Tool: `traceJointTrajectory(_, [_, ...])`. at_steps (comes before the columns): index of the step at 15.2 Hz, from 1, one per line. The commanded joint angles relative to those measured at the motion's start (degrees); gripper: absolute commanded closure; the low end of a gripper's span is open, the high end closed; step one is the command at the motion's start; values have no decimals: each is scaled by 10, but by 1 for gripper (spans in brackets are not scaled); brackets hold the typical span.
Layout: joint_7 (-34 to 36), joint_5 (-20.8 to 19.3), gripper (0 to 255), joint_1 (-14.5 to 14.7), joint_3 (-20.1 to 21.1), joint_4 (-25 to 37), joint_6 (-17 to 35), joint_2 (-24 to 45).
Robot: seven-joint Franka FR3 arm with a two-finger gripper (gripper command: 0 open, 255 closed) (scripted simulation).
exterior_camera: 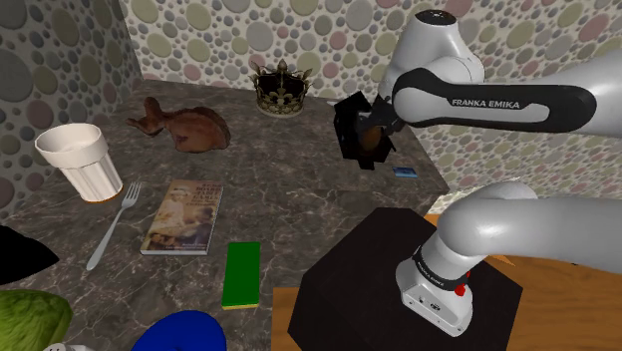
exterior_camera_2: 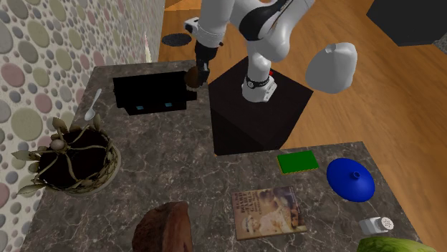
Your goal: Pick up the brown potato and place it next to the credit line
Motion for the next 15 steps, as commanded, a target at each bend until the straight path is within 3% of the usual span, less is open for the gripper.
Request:
traceJointTrajectory(1, [-32, -16, 255, -15, -30, -11, 3, -12])
traceJointTrajectory(8, [-147, -76, 255, -82, -138, -21, 20, -21])
traceJointTrajectory(15, [-258, -130, 255, -138, -246, 9, 52, 25])
